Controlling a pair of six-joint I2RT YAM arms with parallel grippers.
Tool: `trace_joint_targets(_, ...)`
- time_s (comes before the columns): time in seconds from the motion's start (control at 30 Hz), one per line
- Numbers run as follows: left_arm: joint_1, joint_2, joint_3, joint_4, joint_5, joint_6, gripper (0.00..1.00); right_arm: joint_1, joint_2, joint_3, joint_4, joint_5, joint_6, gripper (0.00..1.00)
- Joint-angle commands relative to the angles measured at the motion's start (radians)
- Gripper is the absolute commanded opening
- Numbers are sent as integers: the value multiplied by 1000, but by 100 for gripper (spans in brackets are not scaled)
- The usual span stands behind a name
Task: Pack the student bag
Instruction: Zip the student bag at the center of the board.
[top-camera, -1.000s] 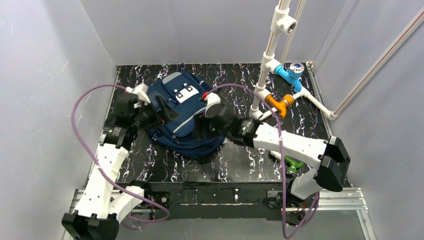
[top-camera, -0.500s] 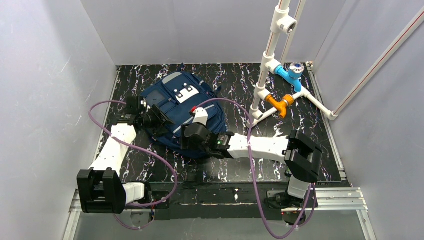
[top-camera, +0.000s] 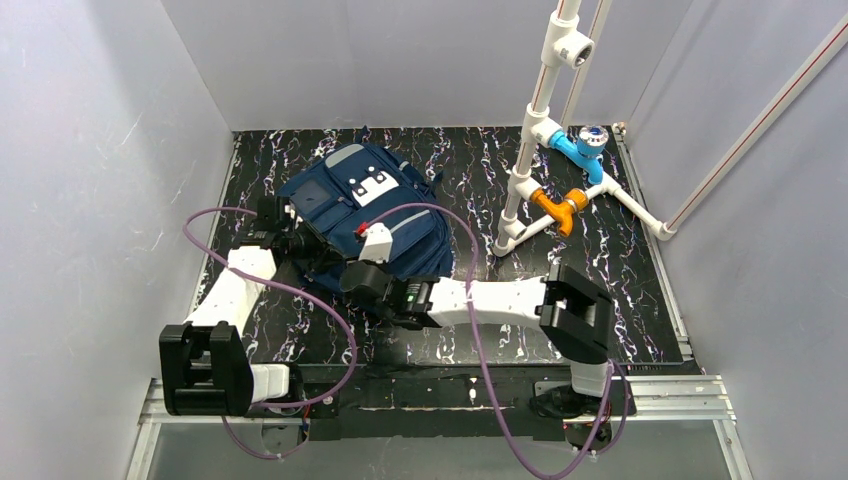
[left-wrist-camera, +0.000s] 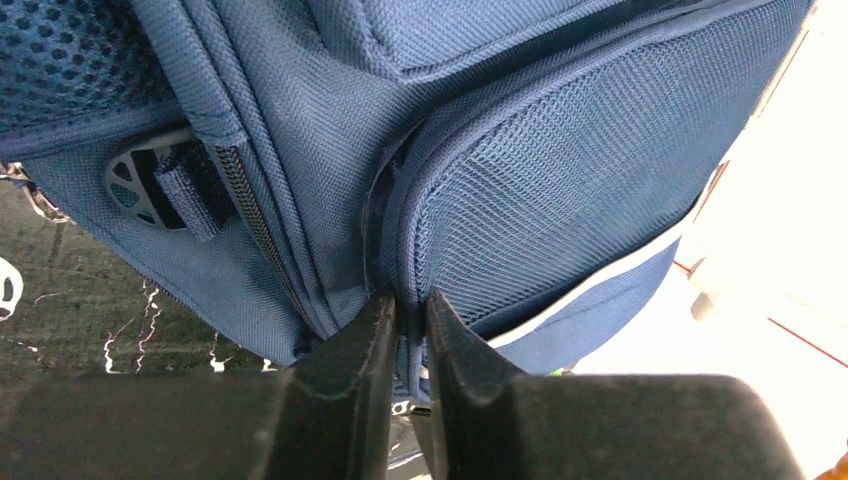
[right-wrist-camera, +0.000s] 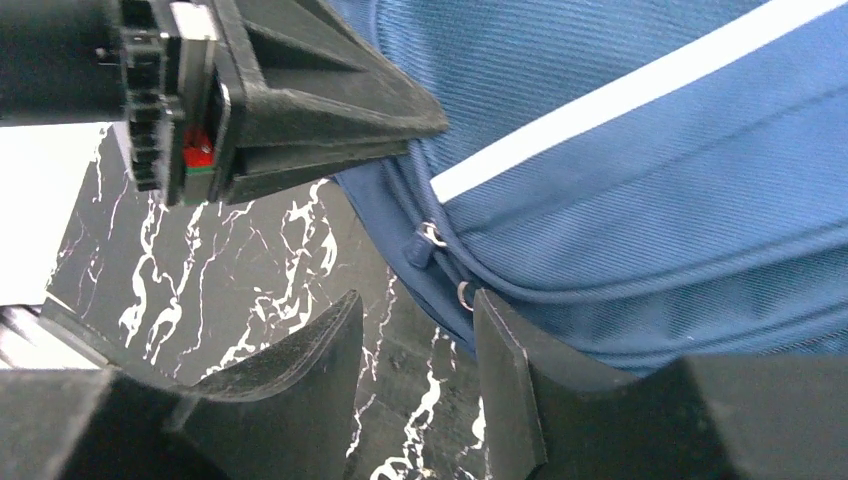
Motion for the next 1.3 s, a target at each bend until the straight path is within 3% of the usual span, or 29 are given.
trace_joint_targets(0.0,6,-7,-9,53,42,6,7,18,57,106,-9,116,0,52)
trace_joint_targets(0.1,12,1,-4,56,88,12,0,31,98,154,-29,160,-3,52)
trace_joint_targets(0.4,70,-12,43,-44,88,50,0,44,184,236,-137,293,91,52)
trace_joint_targets(0.57,87,91,127,-169,183,93,0,45,229,289,-153,348,82,51)
trace_joint_targets(0.77,128,123,97,-133,335,70,0,44,304,394,-200,399,47,51)
trace_joint_targets(0.93,133,104,94,-134,309,53,0,44,360,481,-376,487,115,37)
trace_joint_targets(1.2,141,85,70,-127,216,46,0,42,338,469,-462,521,102,2)
trace_joint_targets(1.27,147,80,70,-132,172,52,0,42,289,441,-476,479,57,1)
